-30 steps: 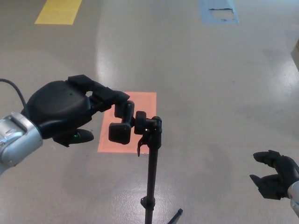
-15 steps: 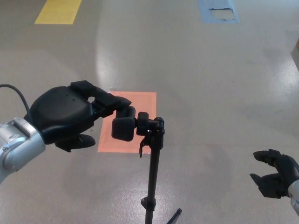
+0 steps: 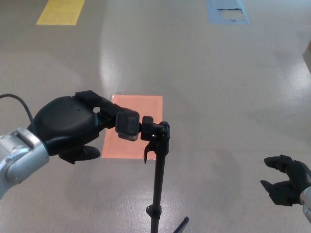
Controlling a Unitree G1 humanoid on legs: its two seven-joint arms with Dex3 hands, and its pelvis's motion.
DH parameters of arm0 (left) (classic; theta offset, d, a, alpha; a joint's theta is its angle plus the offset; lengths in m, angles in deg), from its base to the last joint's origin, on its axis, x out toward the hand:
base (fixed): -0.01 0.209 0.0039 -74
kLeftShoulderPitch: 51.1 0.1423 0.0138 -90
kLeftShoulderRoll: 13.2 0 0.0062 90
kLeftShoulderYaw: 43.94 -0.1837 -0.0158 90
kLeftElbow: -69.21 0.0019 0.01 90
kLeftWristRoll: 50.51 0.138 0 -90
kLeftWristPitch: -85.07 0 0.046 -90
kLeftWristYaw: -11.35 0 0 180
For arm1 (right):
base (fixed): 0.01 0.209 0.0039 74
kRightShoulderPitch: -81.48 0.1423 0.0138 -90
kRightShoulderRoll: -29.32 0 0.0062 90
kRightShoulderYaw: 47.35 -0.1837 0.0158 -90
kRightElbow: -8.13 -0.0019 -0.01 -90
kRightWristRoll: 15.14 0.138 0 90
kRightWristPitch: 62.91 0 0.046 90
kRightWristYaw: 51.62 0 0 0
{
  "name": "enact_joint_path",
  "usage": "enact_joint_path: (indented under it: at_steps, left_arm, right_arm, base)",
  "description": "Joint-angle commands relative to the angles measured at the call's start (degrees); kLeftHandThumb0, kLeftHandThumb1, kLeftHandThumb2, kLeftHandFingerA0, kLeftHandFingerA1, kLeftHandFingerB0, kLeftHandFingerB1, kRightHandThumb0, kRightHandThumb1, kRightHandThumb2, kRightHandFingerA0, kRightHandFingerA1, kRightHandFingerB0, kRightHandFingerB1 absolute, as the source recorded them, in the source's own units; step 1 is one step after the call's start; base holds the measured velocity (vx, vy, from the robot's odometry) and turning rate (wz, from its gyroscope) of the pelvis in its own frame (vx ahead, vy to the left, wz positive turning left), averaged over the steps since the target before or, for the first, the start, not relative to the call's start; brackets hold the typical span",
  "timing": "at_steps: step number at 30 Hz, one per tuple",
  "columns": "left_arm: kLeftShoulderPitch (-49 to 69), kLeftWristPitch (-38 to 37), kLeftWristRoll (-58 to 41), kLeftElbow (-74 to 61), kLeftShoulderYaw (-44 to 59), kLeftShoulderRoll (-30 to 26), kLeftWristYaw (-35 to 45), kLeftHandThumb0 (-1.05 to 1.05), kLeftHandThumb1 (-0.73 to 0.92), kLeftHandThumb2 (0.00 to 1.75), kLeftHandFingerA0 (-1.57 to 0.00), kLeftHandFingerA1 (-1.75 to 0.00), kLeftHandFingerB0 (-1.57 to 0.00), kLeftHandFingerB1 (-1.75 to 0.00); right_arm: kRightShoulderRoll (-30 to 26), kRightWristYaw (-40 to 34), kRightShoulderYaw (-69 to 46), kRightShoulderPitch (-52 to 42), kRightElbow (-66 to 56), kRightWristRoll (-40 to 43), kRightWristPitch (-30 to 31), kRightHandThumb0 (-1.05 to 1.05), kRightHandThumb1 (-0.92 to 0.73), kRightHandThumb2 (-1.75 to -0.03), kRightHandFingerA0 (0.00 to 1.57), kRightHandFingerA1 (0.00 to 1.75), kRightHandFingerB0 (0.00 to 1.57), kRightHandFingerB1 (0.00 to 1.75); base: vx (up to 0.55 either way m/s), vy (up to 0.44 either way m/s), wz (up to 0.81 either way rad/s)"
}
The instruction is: The robot uses its left hand to grab the top of a phone stand kept on the floor and tilt it upwards to adjust its angle
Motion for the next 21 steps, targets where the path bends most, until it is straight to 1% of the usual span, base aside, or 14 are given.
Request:
enact_joint_path:
  at_steps: [1,4,8,9,18,19,20,21]
  left_arm:
    - [1.0,-0.3,1.7,0.3,-0.7,-0.3,-1.3,-0.29,0.56,0.61,-0.25,-0.34,-0.17,-0.36]
    - [1.1,-0.5,2.0,0.4,-1.0,-0.5,-1.7,-0.29,0.56,0.61,-0.26,-0.34,-0.18,-0.36]
    - [1.5,0.1,1.0,0.2,-0.9,-0.6,-0.2,-0.29,0.57,0.62,-0.25,-0.34,-0.18,-0.36]
    - [1.6,0.0,1.1,0.5,-0.9,-0.6,-0.4,-0.29,0.57,0.62,-0.26,-0.34,-0.18,-0.36]
    - [1.7,-0.7,0.5,1.0,-0.8,-0.8,-0.4,-0.29,0.59,0.62,-0.25,-0.34,-0.18,-0.35]
    - [1.7,-0.6,0.5,1.0,-0.8,-0.8,-0.3,-0.29,0.59,0.62,-0.25,-0.34,-0.17,-0.35]
    - [1.7,-0.6,0.5,1.0,-0.8,-0.8,-0.3,-0.29,0.59,0.62,-0.25,-0.34,-0.17,-0.35]
    - [1.7,-0.8,0.6,1.2,-0.8,-0.7,-0.7,-0.28,0.58,0.62,-0.26,-0.34,-0.19,-0.35]
  right_arm:
    - [-0.8,0.8,-0.4,0.6,0.2,0.4,0.6,-0.29,-0.74,-0.63,0.43,0.41,0.27,0.32]
    - [-0.9,0.7,-0.4,0.5,0.1,0.3,0.5,-0.29,-0.74,-0.63,0.42,0.41,0.27,0.32]
    - [-0.9,0.9,-0.4,0.6,0.1,0.4,0.8,-0.28,-0.74,-0.62,0.42,0.41,0.27,0.32]
    - [-0.9,0.8,-0.3,0.6,0.1,0.3,0.8,-0.29,-0.74,-0.63,0.45,0.42,0.27,0.32]
    - [-0.9,1.2,-0.4,0.8,0.2,0.3,0.8,-0.29,-0.75,-0.63,0.46,0.42,0.27,0.32]
    - [-0.9,1.1,-0.2,0.9,0.2,0.1,1.1,-0.29,-0.75,-0.63,0.5,0.44,0.28,0.32]
    - [-0.9,1.0,-0.2,0.9,0.2,0.1,1.2,-0.29,-0.75,-0.63,0.5,0.44,0.28,0.32]
    - [-0.9,1.2,-0.2,1.0,0.3,0.2,1.3,-0.29,-0.75,-0.63,0.46,0.42,0.27,0.32]
  base:
    - [0.0,0.0,0.0]
    - [0.0,0.0,0.0]
    - [0.0,0.0,0.0]
    - [0.0,0.0,0.0]
    - [0.0,0.0,0.0]
    - [0.0,0.0,0.0]
    - [0.0,0.0,0.0]
    - [0.0,0.0,0.0]
